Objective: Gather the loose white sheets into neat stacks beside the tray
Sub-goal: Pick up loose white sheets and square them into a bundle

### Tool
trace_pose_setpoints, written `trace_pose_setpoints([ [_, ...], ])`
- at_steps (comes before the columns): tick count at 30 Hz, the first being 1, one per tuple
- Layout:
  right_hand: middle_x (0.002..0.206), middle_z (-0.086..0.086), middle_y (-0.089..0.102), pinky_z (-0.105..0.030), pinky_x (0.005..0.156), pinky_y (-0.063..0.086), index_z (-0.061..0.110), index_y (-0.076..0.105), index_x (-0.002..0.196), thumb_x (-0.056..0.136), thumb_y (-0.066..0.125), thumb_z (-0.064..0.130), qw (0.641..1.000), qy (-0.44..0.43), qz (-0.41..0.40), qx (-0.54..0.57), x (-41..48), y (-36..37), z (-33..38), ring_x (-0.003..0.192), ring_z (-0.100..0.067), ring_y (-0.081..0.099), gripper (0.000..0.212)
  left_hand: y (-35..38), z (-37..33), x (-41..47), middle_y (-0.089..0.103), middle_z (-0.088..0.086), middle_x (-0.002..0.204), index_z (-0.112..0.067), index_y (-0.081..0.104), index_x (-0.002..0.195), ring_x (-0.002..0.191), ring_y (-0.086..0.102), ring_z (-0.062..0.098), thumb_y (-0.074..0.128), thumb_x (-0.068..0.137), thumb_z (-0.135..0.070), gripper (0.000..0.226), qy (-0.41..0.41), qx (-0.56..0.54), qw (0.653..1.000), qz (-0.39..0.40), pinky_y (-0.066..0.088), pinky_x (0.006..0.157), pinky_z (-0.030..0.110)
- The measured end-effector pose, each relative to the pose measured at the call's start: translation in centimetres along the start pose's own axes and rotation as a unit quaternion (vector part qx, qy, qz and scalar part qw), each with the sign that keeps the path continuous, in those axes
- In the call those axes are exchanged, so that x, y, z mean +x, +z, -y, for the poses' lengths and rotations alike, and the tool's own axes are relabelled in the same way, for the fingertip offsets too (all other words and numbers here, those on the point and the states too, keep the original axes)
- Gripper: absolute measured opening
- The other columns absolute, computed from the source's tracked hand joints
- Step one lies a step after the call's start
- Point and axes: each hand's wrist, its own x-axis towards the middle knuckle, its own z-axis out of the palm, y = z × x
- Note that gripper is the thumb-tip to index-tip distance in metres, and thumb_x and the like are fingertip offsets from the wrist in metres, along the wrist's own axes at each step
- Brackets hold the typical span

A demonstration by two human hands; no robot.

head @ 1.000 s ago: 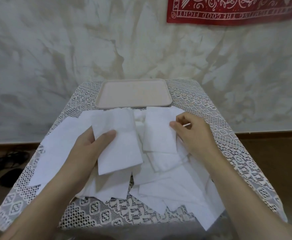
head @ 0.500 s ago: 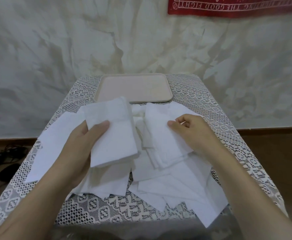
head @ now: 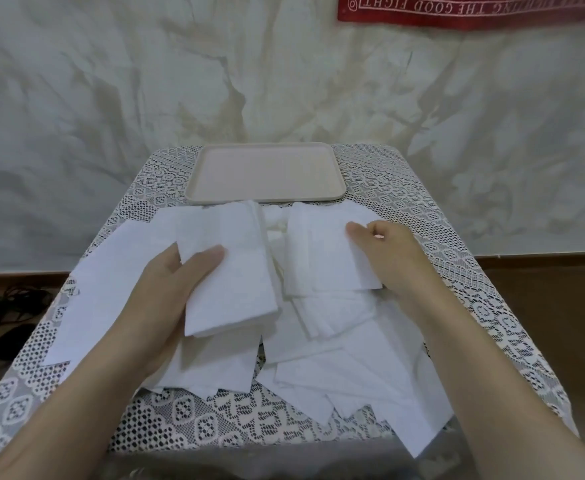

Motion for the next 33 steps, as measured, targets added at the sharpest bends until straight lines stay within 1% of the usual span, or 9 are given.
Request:
trace_pose_setpoints([
  [3,0.068,0.000,0.028,-0.033,0.060,0.024,0.027,0.027,0.064,0.083,0.071,0.056,0.998,-0.019,0.039,-0.051,-0.2,0.8,0.0,0.062,-0.017,0.031,0.056,0.0,0.1,-0.1,0.082,0.004,0.094,-0.016,0.070,0.114,0.077,0.078,0.016,0.061,0.099,-0.025,0.019,0.003,0.000,1.000,0.005,0.058,0.055,0.024],
  [7,0.049,0.013,0.034,-0.029,0.055,0.023,0.021,0.040,0.053,0.087,0.075,0.033,0.996,-0.082,0.028,-0.027,0.2,0.6,0.0,0.050,-0.012,0.030,0.050,0.0,0.3,0.0,0.082,0.006,0.100,-0.016,0.071,0.116,0.082,0.079,0.018,0.061,0.100,-0.025,0.021,0.003,0.007,1.000,0.010,0.060,0.058,0.025],
  [9,0.066,0.000,0.066,-0.031,0.062,0.041,0.016,0.063,0.071,0.087,0.073,0.031,0.993,-0.113,0.013,0.007,0.0,0.4,0.3,0.060,-0.015,0.056,0.025,-0.1,0.4,0.1,0.081,0.006,0.102,-0.016,0.071,0.117,0.086,0.079,0.020,0.061,0.100,-0.025,0.021,0.005,0.012,1.000,0.011,0.062,0.063,0.028],
  [11,0.088,-0.003,0.076,-0.032,0.069,0.054,0.017,0.072,0.096,0.096,0.068,0.021,0.993,-0.109,-0.009,0.048,-0.3,-0.4,0.9,0.078,-0.018,0.071,0.005,-0.2,0.5,0.2,0.081,0.006,0.104,-0.017,0.071,0.118,0.092,0.079,0.023,0.061,0.100,-0.026,0.023,0.008,0.022,1.000,0.011,0.062,0.070,0.033],
  [17,0.100,-0.007,0.079,-0.046,0.084,0.059,0.016,0.075,0.102,0.097,0.067,0.013,0.995,-0.084,0.009,0.044,-0.3,-3.5,1.1,0.092,-0.029,0.076,0.010,-0.2,0.6,0.0,0.081,0.005,0.106,-0.018,0.070,0.121,0.093,0.079,0.023,0.062,0.101,-0.027,0.023,0.008,0.027,1.000,0.011,0.062,0.067,0.031],
  [22,0.074,0.002,0.063,-0.027,0.055,0.044,0.004,0.064,0.088,0.089,0.078,0.030,0.989,-0.087,0.080,-0.095,-1.7,-2.2,0.7,0.057,-0.011,0.058,0.029,-0.2,0.5,-0.4,0.081,0.006,0.108,-0.018,0.069,0.122,0.096,0.078,0.025,0.061,0.102,-0.026,0.023,0.010,0.034,0.999,0.006,0.062,0.076,0.038],
  [25,0.069,0.002,0.051,-0.032,0.061,0.034,0.009,0.054,0.077,0.076,0.083,0.042,0.979,-0.062,0.094,-0.168,-2.0,-1.8,0.4,0.060,-0.016,0.047,0.044,-0.4,0.5,-0.6,0.081,0.006,0.108,-0.017,0.069,0.123,0.097,0.078,0.026,0.061,0.102,-0.027,0.024,0.013,0.044,0.999,0.009,0.060,0.077,0.039],
  [31,0.068,-0.004,0.048,-0.034,0.060,0.034,-0.002,0.053,0.082,0.077,0.078,0.039,0.988,-0.093,0.032,-0.123,-2.7,-1.8,-0.7,0.061,-0.019,0.043,0.048,-0.5,0.4,-0.9,0.081,0.005,0.108,-0.017,0.068,0.124,0.097,0.078,0.025,0.060,0.102,-0.028,0.026,0.021,0.054,0.998,0.018,0.060,0.074,0.037],
  [33,0.075,-0.002,0.069,-0.037,0.059,0.051,0.007,0.067,0.089,0.080,0.077,0.035,0.994,-0.105,0.002,-0.043,-2.5,-1.9,-0.5,0.066,-0.023,0.063,0.032,-0.5,0.5,-0.8,0.081,0.005,0.108,-0.018,0.068,0.124,0.096,0.078,0.025,0.060,0.102,-0.029,0.026,0.024,0.054,0.998,0.018,0.059,0.073,0.037],
])
